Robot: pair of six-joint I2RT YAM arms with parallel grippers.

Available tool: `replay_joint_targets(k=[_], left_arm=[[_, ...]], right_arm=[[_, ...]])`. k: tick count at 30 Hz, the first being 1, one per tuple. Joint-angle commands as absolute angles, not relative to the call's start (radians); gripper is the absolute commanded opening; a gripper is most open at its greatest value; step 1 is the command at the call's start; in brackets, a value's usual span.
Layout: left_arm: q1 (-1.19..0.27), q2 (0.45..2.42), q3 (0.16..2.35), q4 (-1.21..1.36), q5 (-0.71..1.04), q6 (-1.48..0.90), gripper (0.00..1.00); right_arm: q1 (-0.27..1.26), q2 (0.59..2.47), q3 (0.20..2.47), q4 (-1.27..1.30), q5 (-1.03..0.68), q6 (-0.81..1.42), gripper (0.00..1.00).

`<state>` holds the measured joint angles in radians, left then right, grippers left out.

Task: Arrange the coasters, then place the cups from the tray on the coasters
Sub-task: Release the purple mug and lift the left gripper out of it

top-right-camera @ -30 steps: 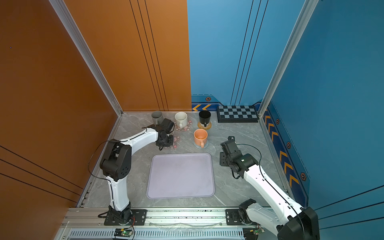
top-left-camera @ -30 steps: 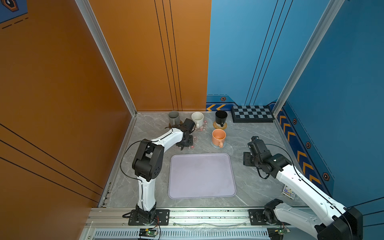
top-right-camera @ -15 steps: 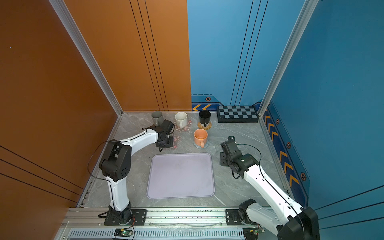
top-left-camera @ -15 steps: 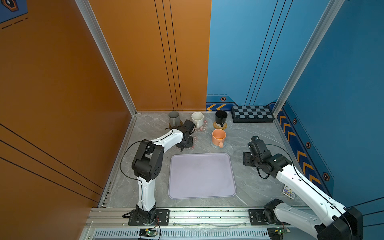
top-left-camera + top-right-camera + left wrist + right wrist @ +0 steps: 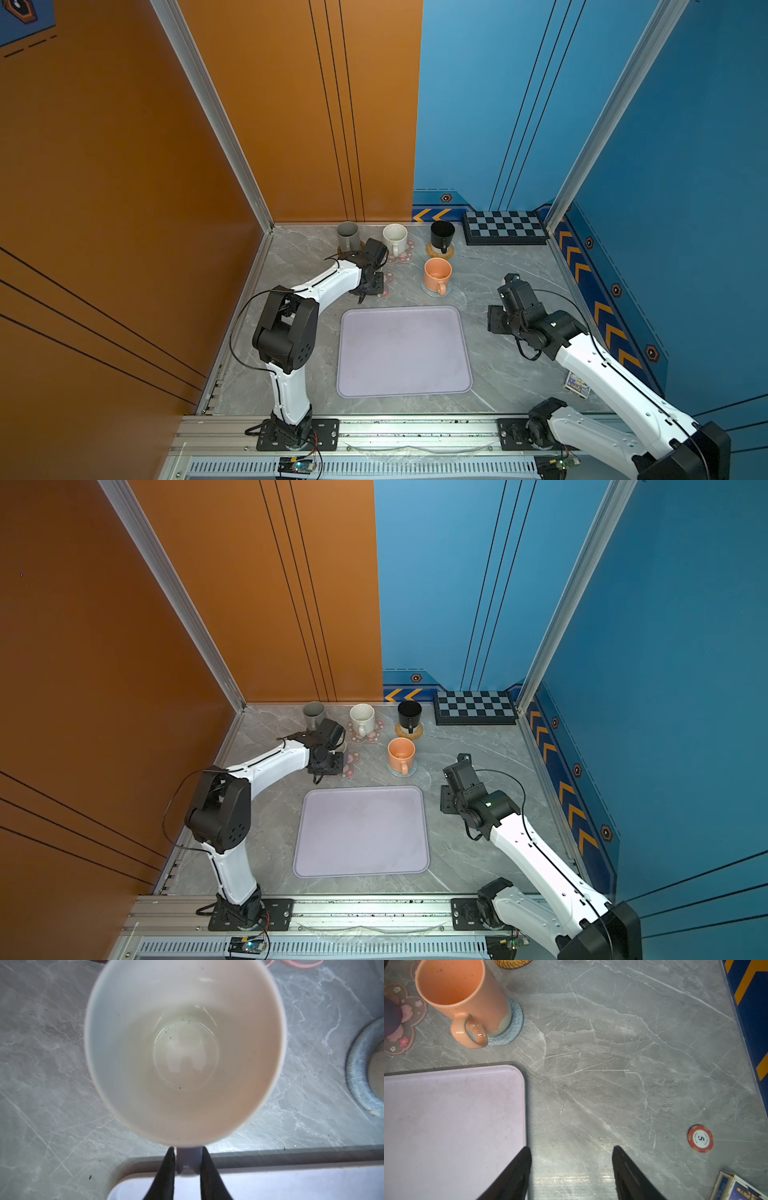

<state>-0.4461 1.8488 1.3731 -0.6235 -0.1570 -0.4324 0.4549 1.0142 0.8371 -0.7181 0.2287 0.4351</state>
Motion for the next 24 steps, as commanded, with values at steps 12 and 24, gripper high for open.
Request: replay_joint_targets(k=[12, 24], left_arm=[[-0.439, 1.651, 1.216, -0.641, -0.233, -0.407, 0.27], [-0.391, 1.474, 1.074, -0.635, -0.311, -0.401, 0.28]], right_arm=[[0.439, 1.048, 0.859, -0.721, 0.235, 0.394, 0.66], [0.427, 1.095, 0.861, -0.693, 0.23, 0.371, 0.66]])
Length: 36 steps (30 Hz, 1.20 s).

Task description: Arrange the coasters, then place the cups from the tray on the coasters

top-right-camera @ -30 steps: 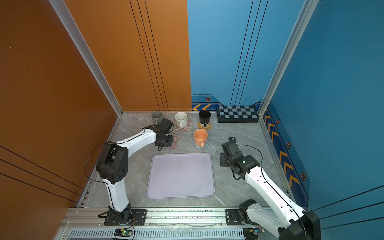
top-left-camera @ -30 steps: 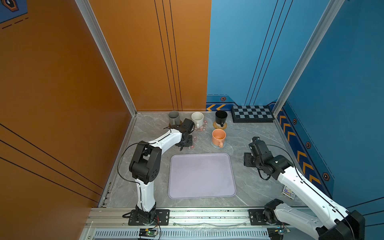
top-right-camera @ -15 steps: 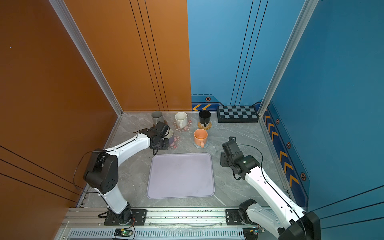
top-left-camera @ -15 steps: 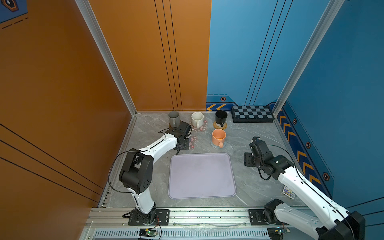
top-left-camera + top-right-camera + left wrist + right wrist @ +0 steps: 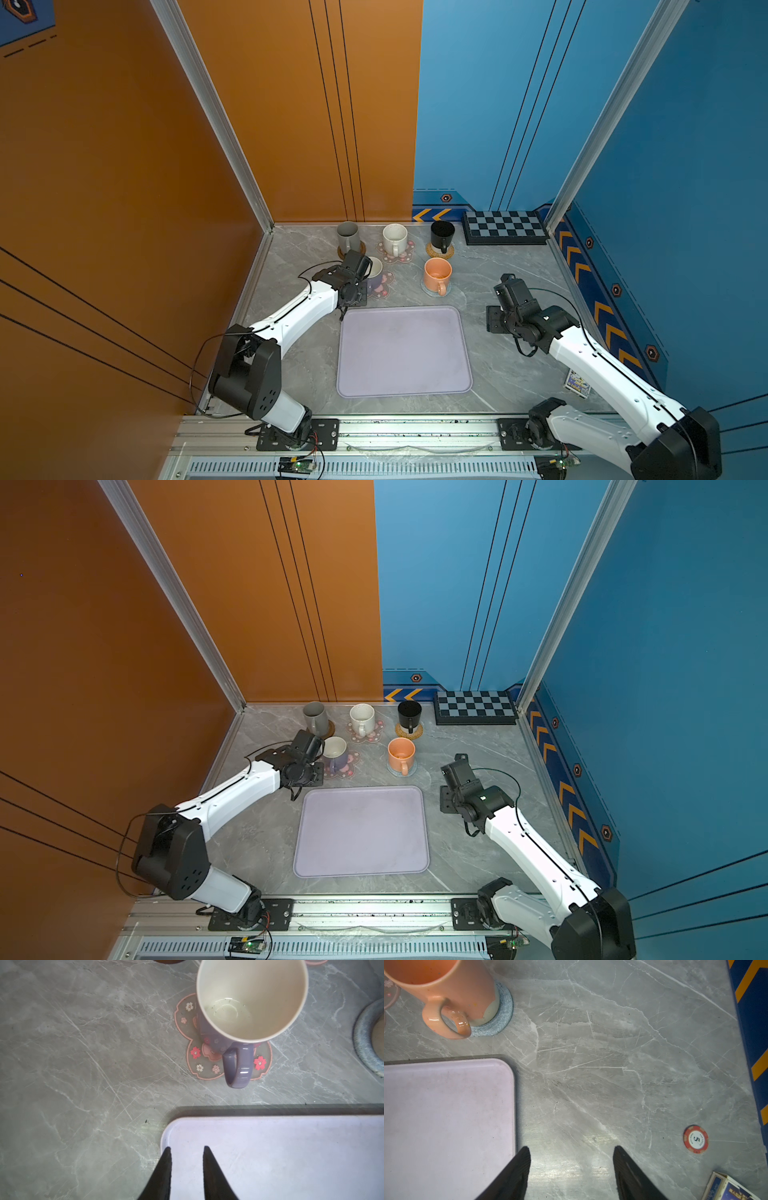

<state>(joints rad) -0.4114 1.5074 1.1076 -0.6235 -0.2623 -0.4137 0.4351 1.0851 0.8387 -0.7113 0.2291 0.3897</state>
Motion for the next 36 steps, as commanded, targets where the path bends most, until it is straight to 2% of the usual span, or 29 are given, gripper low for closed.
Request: replay_joint_targets(k=[1, 12, 16, 23, 28, 33, 36], left_arm=[[-0.383, 1.464, 1.064, -0.635, -0.317, -0.404, 0.28], [-0.304, 1.288, 0.91, -0.595, -0.443, -0.415, 0.3], [-0.275, 1.245, 0.867, -0.561, -0.502, -0.422, 0.3], [-0.239, 1.204, 0.799, -0.464, -0.558, -0.451, 0.31], [-0.224, 1.185, 0.703, -0.229, -0.675, -0.379, 0.36], [-0.204, 1.203, 0.569, 0.144, -0.7, -0.254, 0.44], [-0.19, 1.232, 0.561, 0.245, -0.706, -0.172, 0.45]], right_arm=[[0.426, 1.094, 0.862, -0.693, 0.233, 0.371, 0.66], [0.402, 1.056, 0.835, -0.691, 0.27, 0.356, 0.66], [0.389, 1.036, 0.824, -0.677, 0.342, 0.333, 0.66], [0.327, 0.992, 0.81, -0.666, 0.351, 0.296, 0.67], [0.251, 0.945, 0.708, -0.485, 0.397, 0.237, 0.69], [0.128, 0.92, 0.598, -0.227, 0.35, 0.3, 0.72], [0.091, 0.955, 0.532, -0.053, 0.348, 0.288, 0.73]])
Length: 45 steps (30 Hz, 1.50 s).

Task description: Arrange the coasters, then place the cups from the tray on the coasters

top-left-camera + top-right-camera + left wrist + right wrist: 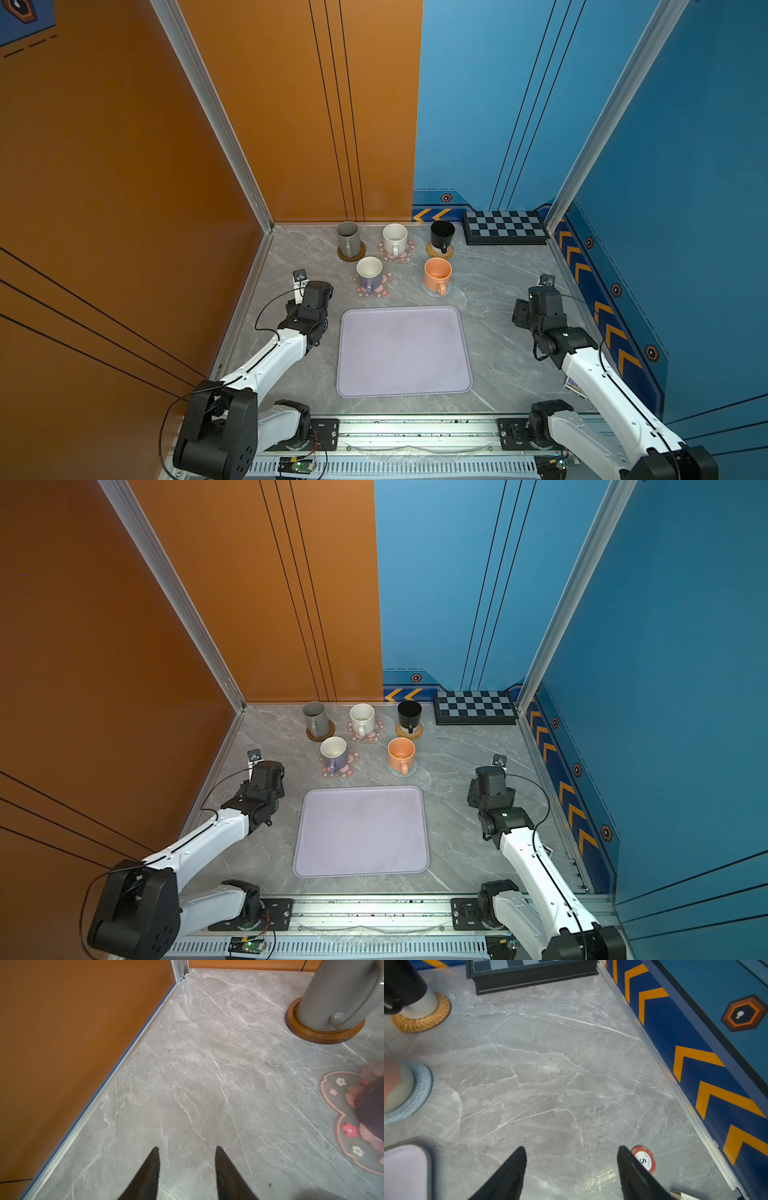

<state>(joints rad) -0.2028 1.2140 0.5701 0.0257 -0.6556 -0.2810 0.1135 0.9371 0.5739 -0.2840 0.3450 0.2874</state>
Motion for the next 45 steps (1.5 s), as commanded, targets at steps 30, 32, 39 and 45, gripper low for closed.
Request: replay_joint_targets(k=[30, 32, 39, 45], left_arm=[[-0.113, 1.573, 0.328, 1.044, -0.395, 0.024, 0.99], [-0.113, 1.58, 0.337, 1.042, -0.399, 0.027, 0.98], [-0.097, 1.578, 0.35, 1.008, -0.387, 0.012, 0.98], [-0.095, 1.575, 0.351, 1.008, -0.385, 0.01, 0.98]], right_arm=[[0.032, 1.532, 0.351, 0.927, 0.186, 0.076, 0.96], [0.039, 1.547, 0.358, 0.938, 0.201, 0.074, 1.0], [0.043, 1.545, 0.364, 0.923, 0.208, 0.071, 1.0], [0.043, 1.545, 0.365, 0.925, 0.206, 0.07, 1.0]])
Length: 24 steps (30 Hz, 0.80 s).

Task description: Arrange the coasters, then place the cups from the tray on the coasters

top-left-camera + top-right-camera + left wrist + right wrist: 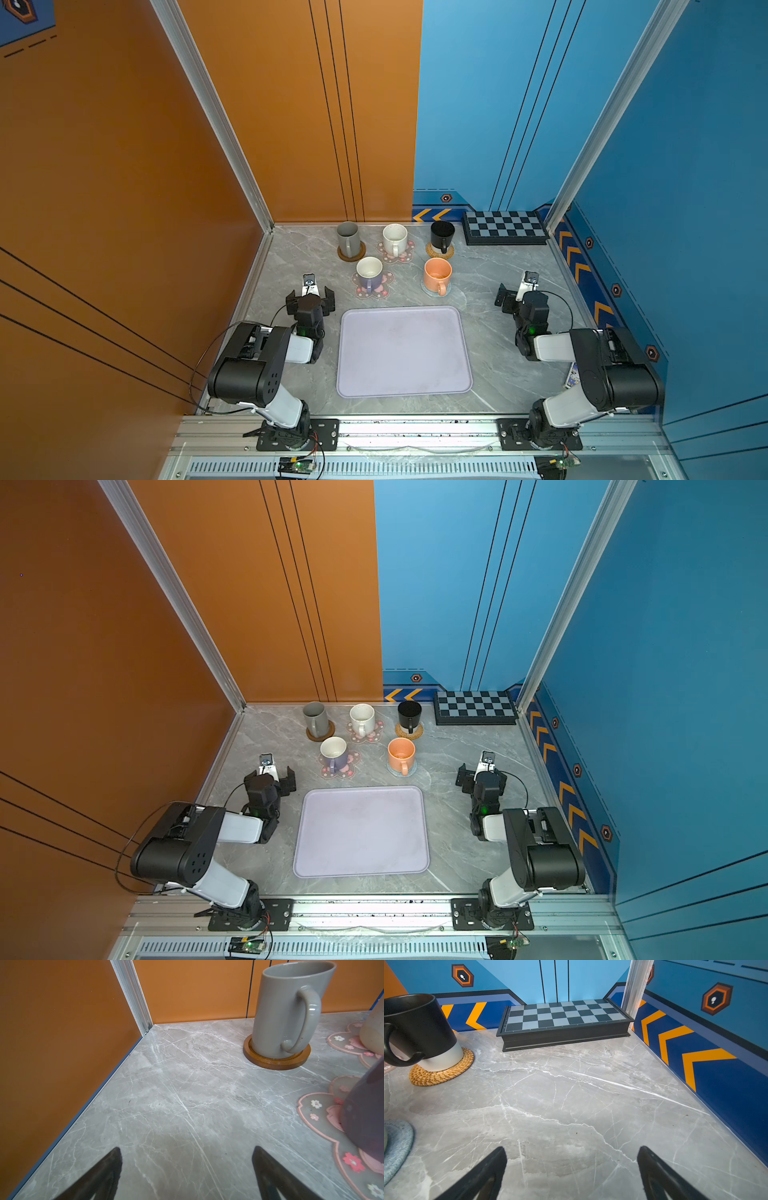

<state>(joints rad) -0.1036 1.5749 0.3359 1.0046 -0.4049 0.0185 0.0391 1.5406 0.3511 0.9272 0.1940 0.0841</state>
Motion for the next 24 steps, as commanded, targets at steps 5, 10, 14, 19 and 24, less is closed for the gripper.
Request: replay_joint_targets(k=[5, 10, 14, 19, 24], left_arm=[[-0.101, 1.574, 0.35, 1.009, -0.385, 0.016, 0.98], [-0.101, 1.575, 0.349, 1.009, -0.385, 0.016, 0.98], [-0.104, 1.574, 0.347, 1.009, -0.388, 0.018, 0.98], [-0.106, 1.574, 0.347, 1.011, -0.387, 0.017, 0.98], [-0.105, 1.576, 0.348, 1.011, -0.389, 0.017, 0.98]], right_arm=[[0.044, 1.545, 0.364, 0.923, 0.204, 0.07, 1.0], [0.043, 1.545, 0.364, 0.923, 0.205, 0.069, 1.0], [0.043, 1.545, 0.364, 0.925, 0.204, 0.071, 1.0], [0.044, 1.545, 0.364, 0.924, 0.204, 0.07, 1.0], [0.043, 1.545, 0.365, 0.925, 0.204, 0.07, 1.0]])
